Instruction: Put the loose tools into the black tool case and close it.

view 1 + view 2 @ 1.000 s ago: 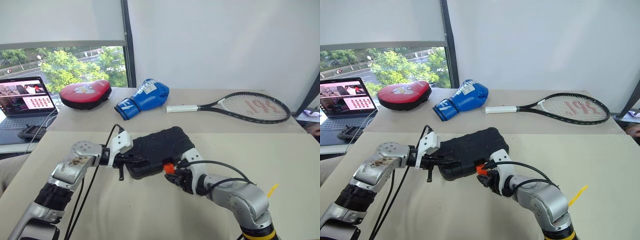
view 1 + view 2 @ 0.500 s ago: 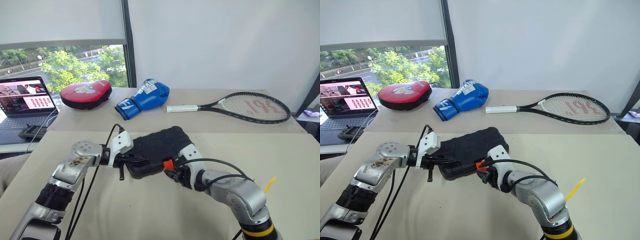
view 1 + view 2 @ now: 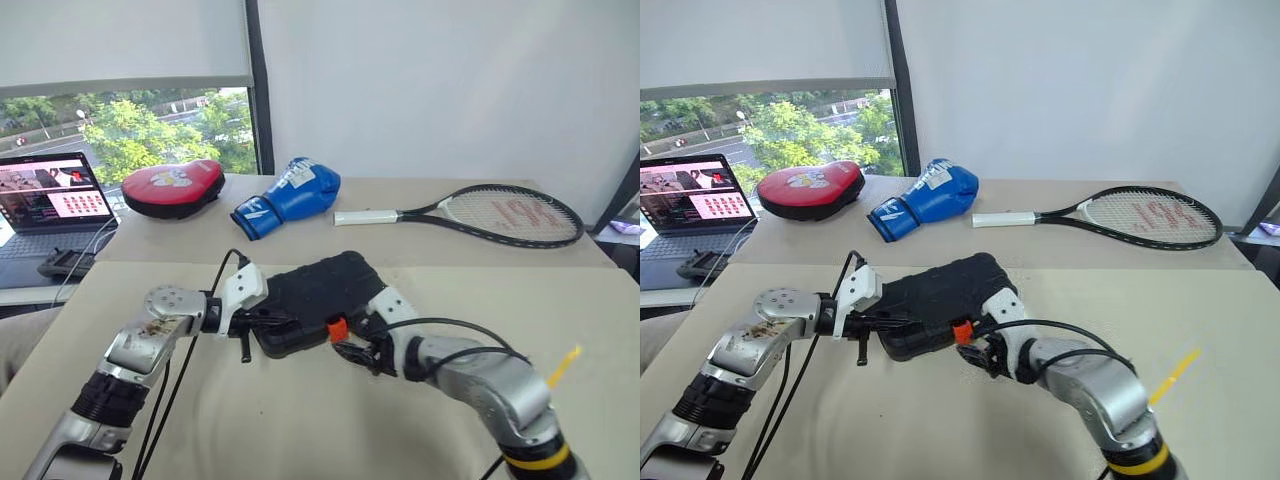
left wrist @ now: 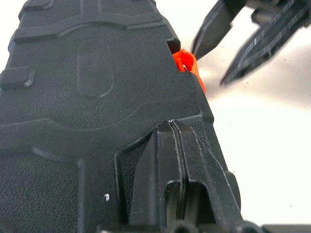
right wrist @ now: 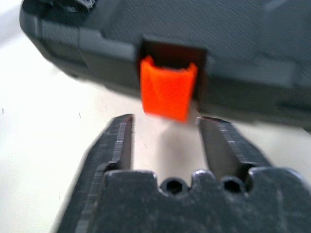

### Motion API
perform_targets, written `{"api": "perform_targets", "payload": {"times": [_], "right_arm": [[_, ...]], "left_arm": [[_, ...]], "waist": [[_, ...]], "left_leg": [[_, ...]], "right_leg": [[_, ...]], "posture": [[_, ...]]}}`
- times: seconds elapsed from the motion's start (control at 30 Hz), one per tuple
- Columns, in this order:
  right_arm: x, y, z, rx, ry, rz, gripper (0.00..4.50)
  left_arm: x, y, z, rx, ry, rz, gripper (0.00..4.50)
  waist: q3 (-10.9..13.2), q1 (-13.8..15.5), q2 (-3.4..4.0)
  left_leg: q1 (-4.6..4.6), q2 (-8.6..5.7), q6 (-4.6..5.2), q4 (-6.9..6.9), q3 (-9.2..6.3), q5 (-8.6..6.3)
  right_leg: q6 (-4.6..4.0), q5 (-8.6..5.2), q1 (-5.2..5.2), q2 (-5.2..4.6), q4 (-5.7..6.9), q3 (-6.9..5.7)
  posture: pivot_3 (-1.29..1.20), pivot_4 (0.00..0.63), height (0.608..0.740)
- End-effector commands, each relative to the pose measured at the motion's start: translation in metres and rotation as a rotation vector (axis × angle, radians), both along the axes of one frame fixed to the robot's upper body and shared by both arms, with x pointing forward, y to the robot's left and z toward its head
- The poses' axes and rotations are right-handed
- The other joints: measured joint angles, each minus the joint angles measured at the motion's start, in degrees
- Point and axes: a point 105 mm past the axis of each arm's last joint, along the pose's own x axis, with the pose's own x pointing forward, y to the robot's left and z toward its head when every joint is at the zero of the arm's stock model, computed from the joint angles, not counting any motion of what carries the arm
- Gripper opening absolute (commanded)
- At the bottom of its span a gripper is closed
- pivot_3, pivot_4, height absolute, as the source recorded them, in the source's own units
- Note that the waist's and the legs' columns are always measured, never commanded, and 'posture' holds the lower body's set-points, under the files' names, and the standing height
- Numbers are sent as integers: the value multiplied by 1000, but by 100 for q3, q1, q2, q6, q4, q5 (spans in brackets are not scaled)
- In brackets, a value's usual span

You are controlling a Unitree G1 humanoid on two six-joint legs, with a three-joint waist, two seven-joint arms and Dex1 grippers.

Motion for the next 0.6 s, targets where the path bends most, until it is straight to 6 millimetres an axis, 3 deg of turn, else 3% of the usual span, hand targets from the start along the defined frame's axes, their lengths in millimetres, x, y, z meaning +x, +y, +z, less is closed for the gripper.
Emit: {"api": "perform_targets", "payload": {"times": [0.03, 0.13, 0.47, 0.6], "right_arm": [[-12, 8, 14, 47, -4, 96, 1072], [-3, 10, 13, 29, 5, 113, 37], [63, 20, 9, -18, -10, 72, 37], [66, 22, 12, -1, -36, 100, 37]], "left_arm": [[-7, -1, -27, 47, 99, 3, 0], [-7, -2, -27, 47, 99, 2, 0], [-8, -7, -29, 42, 103, -7, 0], [-10, -8, -29, 31, 102, -5, 0]], "waist": [[0, 1, 0], [0, 1, 0], [0, -1, 0], [0, -2, 0]], "left_leg": [[0, 0, 1, 0, 0, -1], [2, -1, 6, 2, 0, -3], [1, -5, 0, 4, 3, 1], [2, -9, 7, 7, 1, 1]], "right_leg": [[0, 0, 0, 0, 0, 0], [0, 0, 3, -4, 1, 0], [-1, 1, 3, -4, 1, -1], [-2, 3, 5, -7, 3, 1]], "posture": [[0, 150, 740], [0, 150, 740], [0, 150, 740], [0, 150, 740]]}}
